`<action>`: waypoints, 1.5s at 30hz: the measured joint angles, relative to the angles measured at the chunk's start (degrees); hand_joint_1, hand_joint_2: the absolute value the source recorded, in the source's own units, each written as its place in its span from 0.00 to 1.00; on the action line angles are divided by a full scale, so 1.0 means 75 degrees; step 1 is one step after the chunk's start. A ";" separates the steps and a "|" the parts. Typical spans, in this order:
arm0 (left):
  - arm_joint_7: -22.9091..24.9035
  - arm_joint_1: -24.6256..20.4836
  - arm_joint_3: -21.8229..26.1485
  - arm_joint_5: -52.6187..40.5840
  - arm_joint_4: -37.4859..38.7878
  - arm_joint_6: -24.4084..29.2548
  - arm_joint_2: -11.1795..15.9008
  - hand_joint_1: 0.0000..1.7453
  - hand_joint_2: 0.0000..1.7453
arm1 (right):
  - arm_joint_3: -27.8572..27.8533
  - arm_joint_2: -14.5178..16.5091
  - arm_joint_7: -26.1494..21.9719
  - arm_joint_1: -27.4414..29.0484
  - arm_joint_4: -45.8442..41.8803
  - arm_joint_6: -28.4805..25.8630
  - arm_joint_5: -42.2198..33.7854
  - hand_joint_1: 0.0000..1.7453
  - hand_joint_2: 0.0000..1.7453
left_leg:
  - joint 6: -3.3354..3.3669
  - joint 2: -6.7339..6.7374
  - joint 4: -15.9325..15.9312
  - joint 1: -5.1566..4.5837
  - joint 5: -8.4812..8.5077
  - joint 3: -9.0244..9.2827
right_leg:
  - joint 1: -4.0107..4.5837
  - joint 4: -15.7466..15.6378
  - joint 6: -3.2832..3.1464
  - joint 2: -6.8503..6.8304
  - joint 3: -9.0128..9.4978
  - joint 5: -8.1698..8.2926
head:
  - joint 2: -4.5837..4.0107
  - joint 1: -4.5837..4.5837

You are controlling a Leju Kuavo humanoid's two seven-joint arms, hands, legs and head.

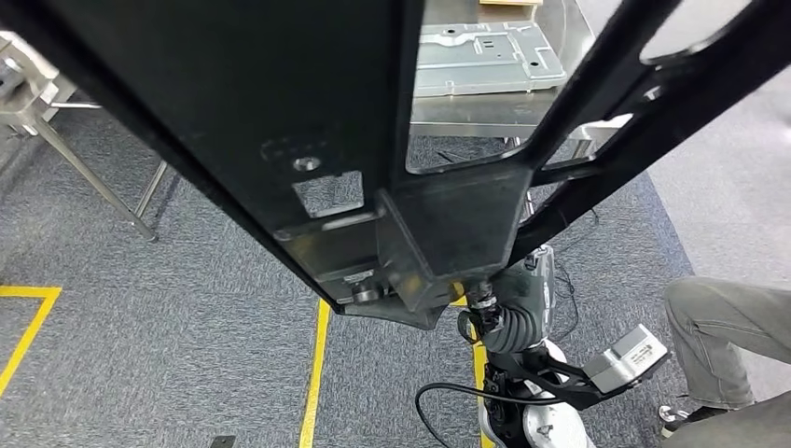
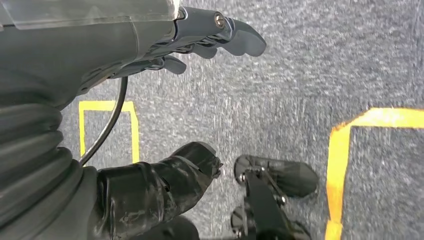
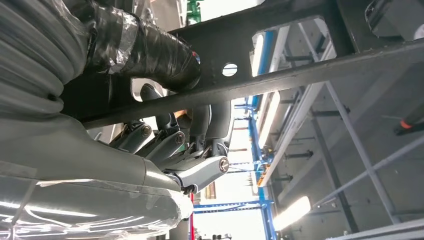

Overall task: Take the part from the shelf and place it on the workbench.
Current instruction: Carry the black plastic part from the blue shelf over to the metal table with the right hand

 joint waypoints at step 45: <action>-0.0066 0.0006 -0.0045 -0.0275 0.0006 -0.0170 0.0047 0.00 1.00 | -0.0125 -0.0124 -0.0315 0.0419 0.0154 0.0290 -0.0437 1.00 1.00 | 0.0165 -0.0112 -0.0140 0.0013 -0.0284 0.0426 | -0.0059 0.0274 0.0229 0.0071 -0.0444 0.0327 | 0.0000 0.0039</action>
